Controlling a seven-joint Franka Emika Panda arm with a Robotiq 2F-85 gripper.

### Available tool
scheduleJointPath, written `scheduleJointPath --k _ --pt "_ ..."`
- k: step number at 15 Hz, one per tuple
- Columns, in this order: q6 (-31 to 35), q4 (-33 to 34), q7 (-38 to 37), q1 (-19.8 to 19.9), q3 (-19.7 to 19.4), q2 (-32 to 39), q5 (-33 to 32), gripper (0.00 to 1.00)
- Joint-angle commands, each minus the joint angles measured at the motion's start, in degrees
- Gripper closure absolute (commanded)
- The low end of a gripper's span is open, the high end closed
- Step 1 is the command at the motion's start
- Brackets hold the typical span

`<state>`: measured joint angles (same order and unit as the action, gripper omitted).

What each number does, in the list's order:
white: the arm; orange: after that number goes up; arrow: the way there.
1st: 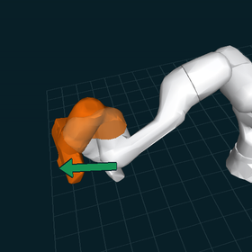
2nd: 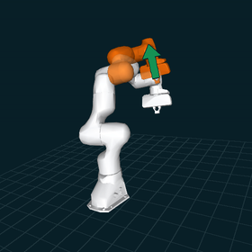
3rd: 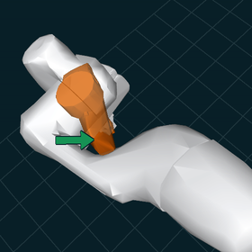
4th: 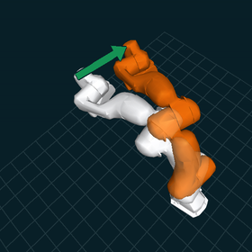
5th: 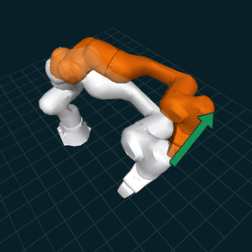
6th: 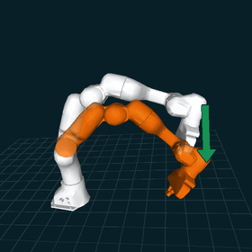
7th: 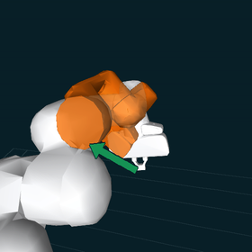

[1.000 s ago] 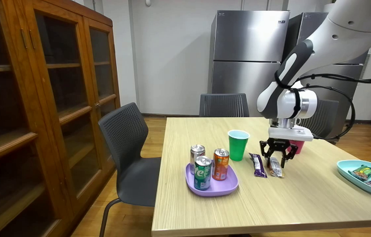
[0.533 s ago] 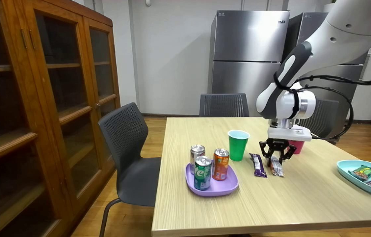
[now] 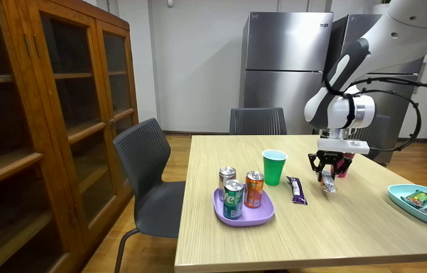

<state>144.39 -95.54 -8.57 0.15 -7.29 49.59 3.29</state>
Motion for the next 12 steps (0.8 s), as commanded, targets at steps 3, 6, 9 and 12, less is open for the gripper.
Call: scheduleJointPath --k 3,6,9,12 --pt "2.7 -7.8 -4.8 0.0 -4.5 -6.9 -1.2 0.83" --pt "3.1 -10.2 -7.2 0.3 -7.2 -8.7 -1.3 0.83" --pt "3.1 -11.6 -9.7 0.8 -9.6 -9.7 -1.1 0.83" --pt "2.7 -11.3 -12.7 1.6 -11.4 -9.5 -0.6 0.83"
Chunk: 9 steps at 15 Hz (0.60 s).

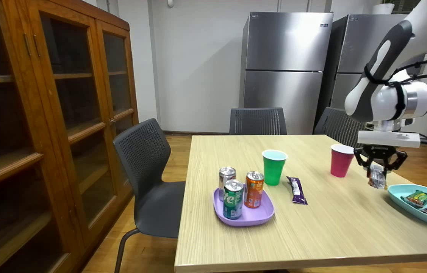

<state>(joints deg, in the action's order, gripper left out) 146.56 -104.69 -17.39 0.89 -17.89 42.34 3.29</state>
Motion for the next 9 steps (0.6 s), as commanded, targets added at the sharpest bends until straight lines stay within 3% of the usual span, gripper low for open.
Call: scheduleJointPath --k 1,9 --pt "0.2 -1.8 -4.7 1.3 -1.2 -2.0 -0.4 0.83" --pt "-1.4 3.7 -13.5 4.4 -3.1 3.0 1.3 0.83"
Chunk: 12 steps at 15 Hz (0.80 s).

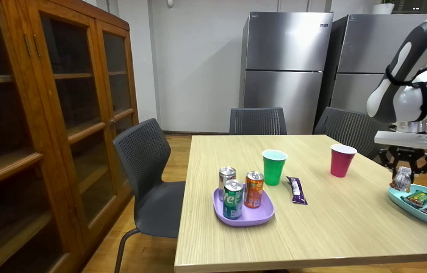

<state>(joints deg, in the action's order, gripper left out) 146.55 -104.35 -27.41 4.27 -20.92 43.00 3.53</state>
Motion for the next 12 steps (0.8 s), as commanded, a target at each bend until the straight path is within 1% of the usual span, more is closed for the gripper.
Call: scheduleJointPath --k 1,7,12 --pt "-1.8 4.5 -4.2 1.6 0.2 3.2 1.5 0.83" --pt "-2.8 11.5 -7.8 3.4 0.4 8.7 3.5 0.83" --pt "-4.6 17.1 -9.2 4.9 1.2 12.7 4.4 0.83"
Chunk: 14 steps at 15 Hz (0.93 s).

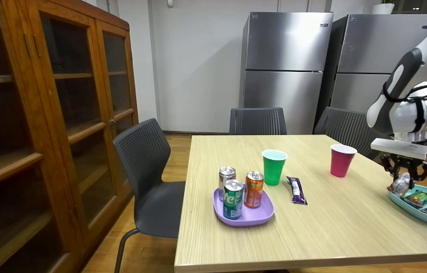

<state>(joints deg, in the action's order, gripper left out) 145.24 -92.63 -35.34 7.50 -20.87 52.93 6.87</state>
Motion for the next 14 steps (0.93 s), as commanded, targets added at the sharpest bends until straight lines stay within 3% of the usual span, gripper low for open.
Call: scheduleJointPath --k 1,8,14 --pt "-3.8 6.4 -1.5 1.9 1.3 3.6 1.1 0.83" --pt "-7.2 11.0 -1.9 3.8 1.9 6.0 1.7 0.83" --pt "-5.6 8.9 -1.6 4.2 2.3 4.0 2.3 0.83"
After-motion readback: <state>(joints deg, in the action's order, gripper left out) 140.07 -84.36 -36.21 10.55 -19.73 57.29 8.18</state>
